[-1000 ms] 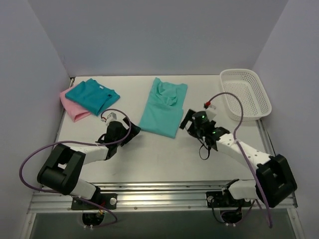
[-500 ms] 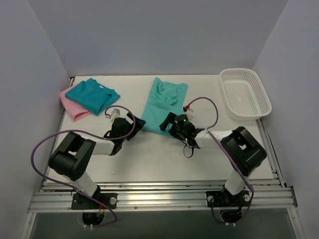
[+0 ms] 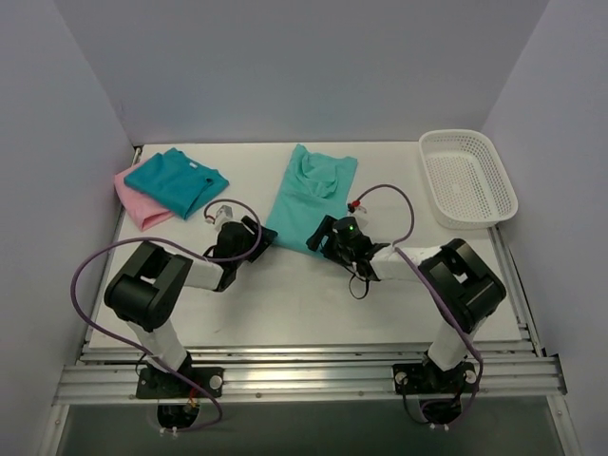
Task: Fold and stack the t-shirts
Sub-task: Grab one side of the 2/3 rectangular tshirt with both arms
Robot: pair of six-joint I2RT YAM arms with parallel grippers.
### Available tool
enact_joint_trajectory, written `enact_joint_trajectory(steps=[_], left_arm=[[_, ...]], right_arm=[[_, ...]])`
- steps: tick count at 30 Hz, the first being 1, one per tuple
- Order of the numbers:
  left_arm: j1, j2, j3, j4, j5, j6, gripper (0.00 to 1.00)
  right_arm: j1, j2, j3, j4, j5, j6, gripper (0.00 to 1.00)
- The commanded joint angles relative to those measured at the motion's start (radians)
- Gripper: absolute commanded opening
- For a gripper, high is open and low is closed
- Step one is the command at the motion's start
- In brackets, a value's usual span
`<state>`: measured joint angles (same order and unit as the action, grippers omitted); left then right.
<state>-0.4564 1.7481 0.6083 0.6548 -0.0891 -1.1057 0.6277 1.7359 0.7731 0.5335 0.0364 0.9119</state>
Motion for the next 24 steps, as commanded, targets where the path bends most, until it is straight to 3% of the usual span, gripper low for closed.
enact_joint_trajectory(steps=[1, 3, 8, 24], left_arm=[[0.002, 0.048, 0.011, -0.023, 0.012, 0.006, 0.61], [0.008, 0.062, 0.016, -0.015, 0.014, 0.003, 0.59], [0.024, 0.113, 0.036, 0.008, 0.025, 0.003, 0.56], [0.041, 0.134, 0.031, 0.039, 0.051, -0.002, 0.55]], right_arm=[[-0.005, -0.079, -0.066, -0.216, 0.016, -0.016, 0.64], [-0.005, -0.110, -0.084, -0.239, 0.036, -0.021, 0.55], [-0.014, -0.145, -0.104, -0.262, 0.045, -0.030, 0.44], [-0.023, 0.008, -0.029, -0.202, 0.054, -0.034, 0.43]])
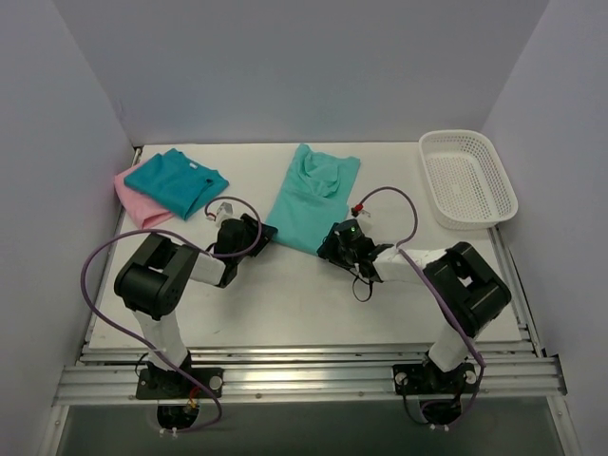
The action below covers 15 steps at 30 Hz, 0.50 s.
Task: Fold and stack the t-shirts
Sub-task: Grab one side of the 2/3 rectangular tshirt with both arms
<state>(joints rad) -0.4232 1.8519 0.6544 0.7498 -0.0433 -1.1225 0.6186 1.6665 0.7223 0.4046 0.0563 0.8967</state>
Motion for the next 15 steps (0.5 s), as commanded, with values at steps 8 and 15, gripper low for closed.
enact_joint_trajectory(steps=[8, 15], left_arm=[[0.008, 0.036, -0.030, -0.043, 0.006, 0.013, 0.51], [0.018, 0.087, 0.022, -0.070, 0.022, 0.026, 0.14]], right_arm=[[-0.014, 0.139, 0.066, -0.053, 0.007, -0.018, 0.33], [-0.017, 0.134, 0.051, -0.059, 0.010, -0.019, 0.09]])
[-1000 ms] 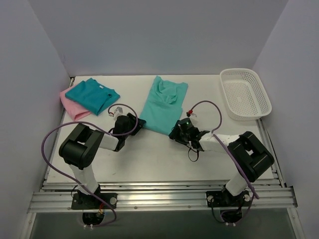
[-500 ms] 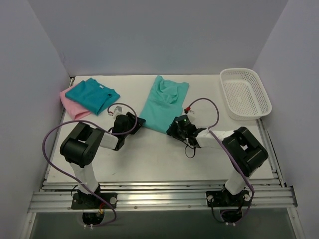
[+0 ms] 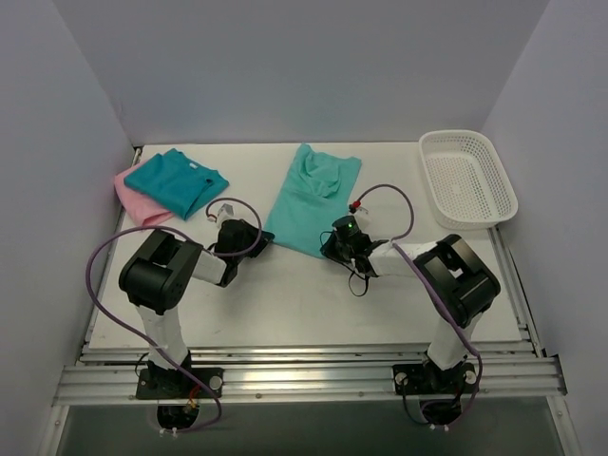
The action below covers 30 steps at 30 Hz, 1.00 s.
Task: Fold and stack the t-shirts
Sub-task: Grab one side of the 2/3 rectangular tshirt with both arms, then fold the long partially folded tshirt into a neat square
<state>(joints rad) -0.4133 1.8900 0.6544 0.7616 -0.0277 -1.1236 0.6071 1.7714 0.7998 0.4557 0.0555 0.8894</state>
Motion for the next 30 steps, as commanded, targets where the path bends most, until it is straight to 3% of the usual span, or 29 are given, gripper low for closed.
enact_joint_trajectory(steps=[1, 2, 6, 12, 20, 26, 30], left_arm=[[0.008, 0.055, 0.031, -0.085, 0.008, 0.031, 0.11], [0.008, 0.060, 0.045, -0.088, 0.008, 0.031, 0.06], [0.011, 0.070, 0.057, -0.087, 0.009, 0.044, 0.03], [-0.002, 0.015, 0.021, -0.081, 0.026, 0.062, 0.02], [-0.103, -0.163, -0.203, -0.067, -0.008, 0.025, 0.02], [-0.229, -0.437, -0.323, -0.247, -0.086, -0.015, 0.02], [-0.333, -0.766, -0.314, -0.590, -0.234, -0.039, 0.02]], right_arm=[[-0.007, 0.031, -0.031, -0.112, 0.015, -0.012, 0.05], [-0.013, 0.030, -0.033, -0.114, 0.018, -0.012, 0.00], [-0.023, 0.040, -0.039, -0.111, 0.015, -0.014, 0.00], [-0.018, -0.021, -0.080, -0.130, 0.014, -0.014, 0.00], [0.081, -0.208, -0.192, -0.224, 0.032, 0.032, 0.00], [0.189, -0.435, -0.270, -0.365, 0.101, 0.103, 0.00], [0.235, -0.553, -0.284, -0.493, 0.139, 0.141, 0.00]])
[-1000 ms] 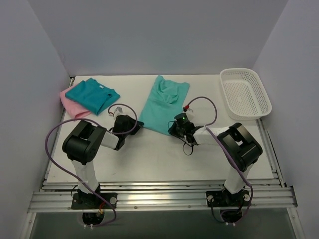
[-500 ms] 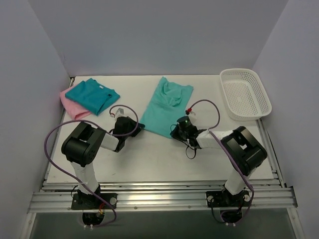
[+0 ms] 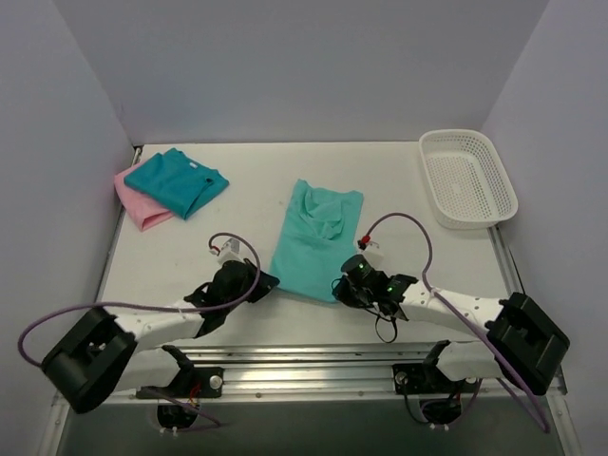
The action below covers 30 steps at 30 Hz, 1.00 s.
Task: Fold and stack the t-shirts
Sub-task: Fold the long partially folded tshirt into a neat square
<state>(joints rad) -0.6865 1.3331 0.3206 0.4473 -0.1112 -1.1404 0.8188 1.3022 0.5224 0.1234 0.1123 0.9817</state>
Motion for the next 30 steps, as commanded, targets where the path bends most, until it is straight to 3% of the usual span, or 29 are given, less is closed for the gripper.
enact_joint_trajectory(steps=[1, 5, 9, 22, 30], left_arm=[[-0.080, -0.266, 0.031, -0.339, -0.180, -0.028, 0.02], [-0.131, -0.545, 0.089, -0.622, -0.284, -0.015, 0.02], [-0.130, -0.614, 0.144, -0.685, -0.329, 0.019, 0.02], [-0.116, -0.344, 0.302, -0.524, -0.364, 0.105, 0.02], [-0.013, -0.258, 0.429, -0.506, -0.311, 0.165, 0.03]], right_arm=[[0.029, -0.104, -0.004, -0.183, 0.093, 0.052, 0.00], [0.043, -0.188, 0.036, -0.267, 0.151, 0.060, 0.00], [0.037, -0.175, 0.094, -0.312, 0.204, 0.032, 0.00], [-0.059, 0.179, 0.473, -0.315, 0.250, -0.158, 0.00], [-0.132, 0.312, 0.688, -0.361, 0.228, -0.236, 0.00]])
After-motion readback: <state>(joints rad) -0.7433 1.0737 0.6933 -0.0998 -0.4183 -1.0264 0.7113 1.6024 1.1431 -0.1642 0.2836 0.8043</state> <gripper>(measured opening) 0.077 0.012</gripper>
